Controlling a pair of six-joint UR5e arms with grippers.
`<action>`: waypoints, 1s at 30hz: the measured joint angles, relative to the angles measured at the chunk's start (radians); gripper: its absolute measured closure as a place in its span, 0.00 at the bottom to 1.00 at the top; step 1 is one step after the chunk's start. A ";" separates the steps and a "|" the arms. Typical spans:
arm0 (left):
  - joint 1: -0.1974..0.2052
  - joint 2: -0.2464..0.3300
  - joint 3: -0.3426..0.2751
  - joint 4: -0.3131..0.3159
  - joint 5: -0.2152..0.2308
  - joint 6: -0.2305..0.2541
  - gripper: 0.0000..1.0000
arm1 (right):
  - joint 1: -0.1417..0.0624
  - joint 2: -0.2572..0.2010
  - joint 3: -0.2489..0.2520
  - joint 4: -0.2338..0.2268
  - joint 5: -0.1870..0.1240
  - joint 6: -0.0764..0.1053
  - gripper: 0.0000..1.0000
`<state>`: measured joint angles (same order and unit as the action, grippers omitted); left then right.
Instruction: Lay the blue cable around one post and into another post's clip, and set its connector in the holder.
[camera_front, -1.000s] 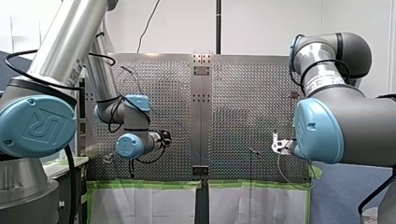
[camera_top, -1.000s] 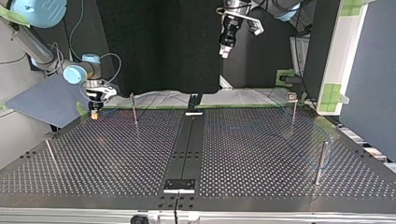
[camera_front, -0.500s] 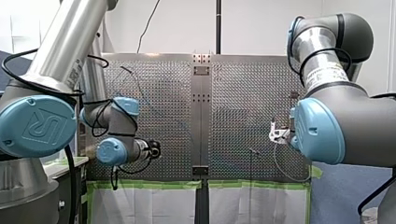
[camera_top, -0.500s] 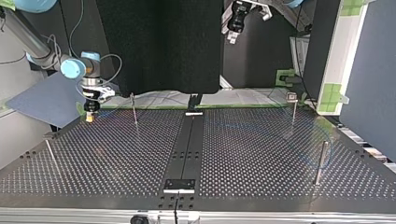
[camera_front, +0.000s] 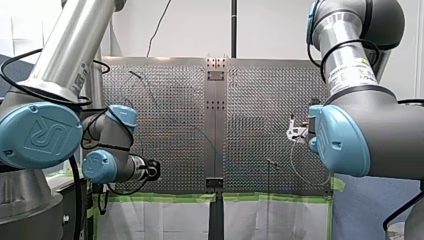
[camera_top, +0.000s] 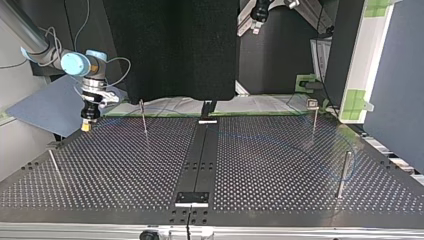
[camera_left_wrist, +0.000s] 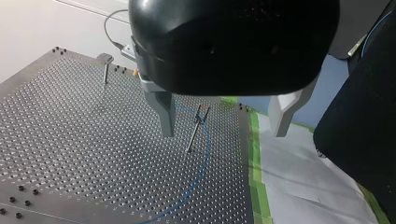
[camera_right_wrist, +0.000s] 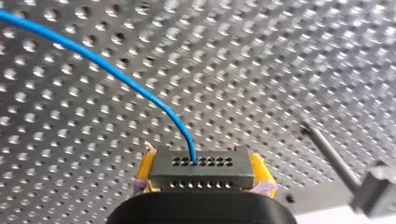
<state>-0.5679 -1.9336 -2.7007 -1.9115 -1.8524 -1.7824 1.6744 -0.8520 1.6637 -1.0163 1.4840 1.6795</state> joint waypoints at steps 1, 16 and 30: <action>0.000 0.000 -0.001 0.000 0.000 0.000 0.00 | 0.000 -0.007 0.007 -0.006 0.007 0.007 1.00; 0.000 0.000 -0.001 0.000 -0.001 0.000 0.00 | 0.009 -0.131 0.137 -0.025 0.021 0.007 1.00; 0.000 0.000 0.002 -0.004 -0.001 0.000 0.00 | -0.028 -0.153 0.221 0.050 -0.074 -0.045 1.00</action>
<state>-0.5679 -1.9332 -2.6983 -1.9155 -1.8538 -1.7824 1.6465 -1.0047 1.8847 -0.9659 1.4095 1.6349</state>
